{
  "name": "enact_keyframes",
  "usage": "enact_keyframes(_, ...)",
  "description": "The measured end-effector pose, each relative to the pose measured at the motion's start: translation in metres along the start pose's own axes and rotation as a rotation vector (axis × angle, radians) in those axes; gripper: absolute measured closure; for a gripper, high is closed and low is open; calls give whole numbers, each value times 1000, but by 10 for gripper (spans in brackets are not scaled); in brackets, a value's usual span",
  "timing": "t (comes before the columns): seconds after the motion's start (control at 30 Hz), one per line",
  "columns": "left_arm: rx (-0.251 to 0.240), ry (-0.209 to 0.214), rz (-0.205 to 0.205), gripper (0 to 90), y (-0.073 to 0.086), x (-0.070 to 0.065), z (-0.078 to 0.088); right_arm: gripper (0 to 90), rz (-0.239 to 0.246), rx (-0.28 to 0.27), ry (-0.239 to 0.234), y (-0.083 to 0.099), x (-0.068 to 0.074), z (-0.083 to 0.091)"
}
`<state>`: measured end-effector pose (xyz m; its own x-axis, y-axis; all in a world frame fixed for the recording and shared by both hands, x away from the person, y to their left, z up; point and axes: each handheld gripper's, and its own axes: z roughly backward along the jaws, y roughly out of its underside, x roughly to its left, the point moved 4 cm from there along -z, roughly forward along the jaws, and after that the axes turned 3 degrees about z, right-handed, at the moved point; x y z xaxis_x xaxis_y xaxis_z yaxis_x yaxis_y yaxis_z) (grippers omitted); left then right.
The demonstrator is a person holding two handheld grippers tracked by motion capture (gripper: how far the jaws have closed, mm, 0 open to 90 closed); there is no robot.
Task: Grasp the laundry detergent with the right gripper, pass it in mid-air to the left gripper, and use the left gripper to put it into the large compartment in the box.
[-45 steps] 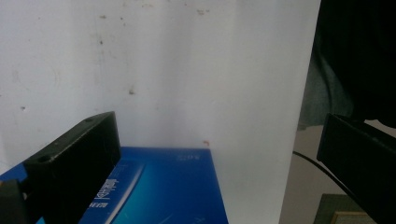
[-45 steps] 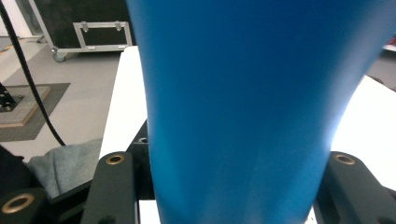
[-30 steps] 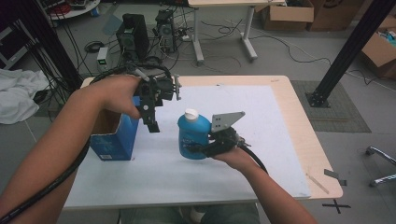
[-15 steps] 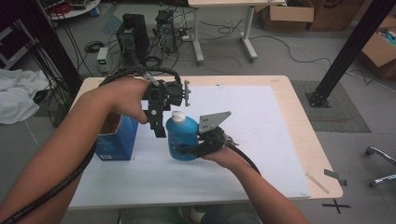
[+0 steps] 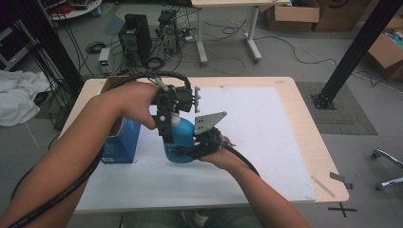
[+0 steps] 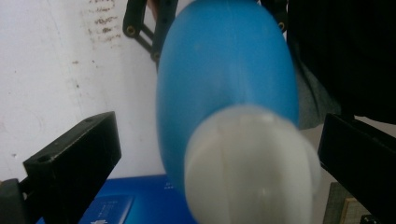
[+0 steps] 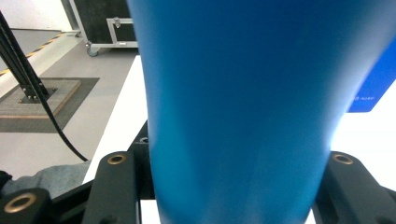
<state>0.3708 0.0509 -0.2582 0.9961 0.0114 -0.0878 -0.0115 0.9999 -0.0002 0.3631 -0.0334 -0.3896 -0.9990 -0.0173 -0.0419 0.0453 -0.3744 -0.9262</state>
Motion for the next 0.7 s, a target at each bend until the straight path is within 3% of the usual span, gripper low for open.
enact_keyframes(0.37,28,-28,-15,4,-7,-3,-4,454,5,-4,-5,-6,-1,-2)
enact_keyframes(0.7,43,-58,-38,96,-10,-4,-6,455,4,-5,-3,-7,-1,-2)
